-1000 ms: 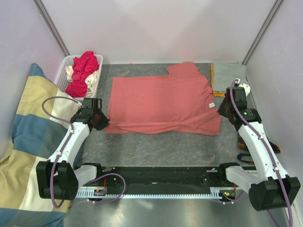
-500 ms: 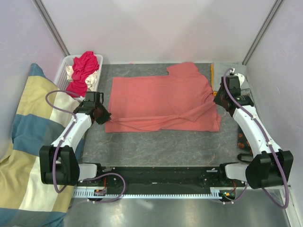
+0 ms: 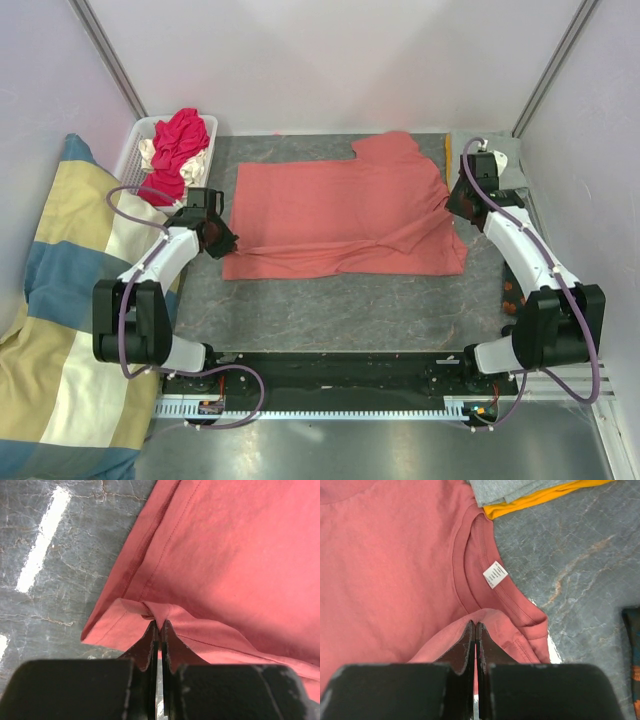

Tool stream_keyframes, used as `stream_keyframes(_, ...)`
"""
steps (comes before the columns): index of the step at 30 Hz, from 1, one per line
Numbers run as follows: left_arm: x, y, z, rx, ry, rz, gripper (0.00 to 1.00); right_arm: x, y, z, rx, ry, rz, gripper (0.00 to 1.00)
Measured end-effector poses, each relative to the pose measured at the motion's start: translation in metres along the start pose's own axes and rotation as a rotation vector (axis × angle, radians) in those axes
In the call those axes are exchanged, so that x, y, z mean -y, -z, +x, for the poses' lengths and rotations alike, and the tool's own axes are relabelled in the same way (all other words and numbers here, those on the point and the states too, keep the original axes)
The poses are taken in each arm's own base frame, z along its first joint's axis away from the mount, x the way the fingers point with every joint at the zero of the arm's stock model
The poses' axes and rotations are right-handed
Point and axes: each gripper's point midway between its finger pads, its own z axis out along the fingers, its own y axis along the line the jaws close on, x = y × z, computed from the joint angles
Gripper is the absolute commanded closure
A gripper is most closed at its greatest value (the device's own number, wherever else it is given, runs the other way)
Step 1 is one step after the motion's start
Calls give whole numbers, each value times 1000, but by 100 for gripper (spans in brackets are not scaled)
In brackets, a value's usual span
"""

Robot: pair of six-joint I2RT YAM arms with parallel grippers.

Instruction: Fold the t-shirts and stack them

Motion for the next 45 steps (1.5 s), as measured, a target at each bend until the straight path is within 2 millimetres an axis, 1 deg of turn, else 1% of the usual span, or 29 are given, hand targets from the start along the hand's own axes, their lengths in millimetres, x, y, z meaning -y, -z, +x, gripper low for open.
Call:
stream_keyframes(7, 2, -14, -2, -23, -1, -20, 98, -8, -19, 1, -24, -3, -3, 100)
stream_keyframes(13, 11, -25, -13, -23, -1, -24, 98, -15, -37, 3, -42, -6, -2, 100)
stream_keyframes(14, 12, -27, -14, -23, -1, -24, 95, -17, -40, 3, -47, -6, -3, 97)
stream_keyframes(15, 14, -29, -16, -25, -2, -26, 86, -18, -43, 4, -51, -5, -3, 88)
stream_keyframes(16, 16, -33, -18, -26, -2, -26, 64, -19, -46, 5, -58, -5, -3, 71)
stream_keyframes(17, 17, -35, -19, -28, -3, -27, 45, -20, -49, 5, -62, -7, -3, 63)
stream_keyframes(18, 17, -38, -20, -32, -10, -30, 14, -21, -52, 5, -66, -11, -2, 56)
stream_keyframes(19, 18, -40, -20, -36, -14, -33, 1, -22, -55, 5, -67, -9, 0, 42)
stream_keyframes(20, 18, -42, -21, -37, -16, -36, 0, -23, -58, 4, -67, -3, 0, 36)
stream_keyframes(22, 17, -45, -24, -35, -11, -44, 0, -24, -60, 2, -57, -10, 1, 29)
stream_keyframes(24, 18, -43, -31, -16, -6, -51, 0, -24, -60, -3, -40, -13, 5, 28)
stream_keyframes(27, 22, -38, -49, 33, 3, -51, 0, -23, -60, -17, 0, -24, 7, 27)
stream_keyframes(29, 23, -32, -57, 63, 6, -50, 0, -24, -54, -24, 21, -31, -3, 27)
stream_keyframes(33, 24, -8, -67, 120, 11, -34, 0, -30, -41, -30, 37, -43, -52, 26)
stream_keyframes(34, 24, 1, -67, 139, 13, -22, 0, -32, -35, -27, 31, -45, -80, 26)
stream_keyframes(36, 22, 10, -65, 154, 15, -10, 0, -35, -27, -17, 8, -43, -123, 25)
stream_keyframes(38, 16, 19, -58, 163, 15, 1, 0, -38, -20, 2, -35, -37, -161, 25)
stream_keyframes(40, 9, 21, -48, 159, 15, -2, 0, -41, -15, 23, -76, -25, -187, 25)
stream_keyframes(42, -1, 20, -36, 141, 13, -16, 0, -45, -6, 53, -137, -4, -214, 25)
stream_keyframes(45, -8, 16, -25, 114, 11, -25, 0, -50, 4, 84, -192, 15, -249, 25)
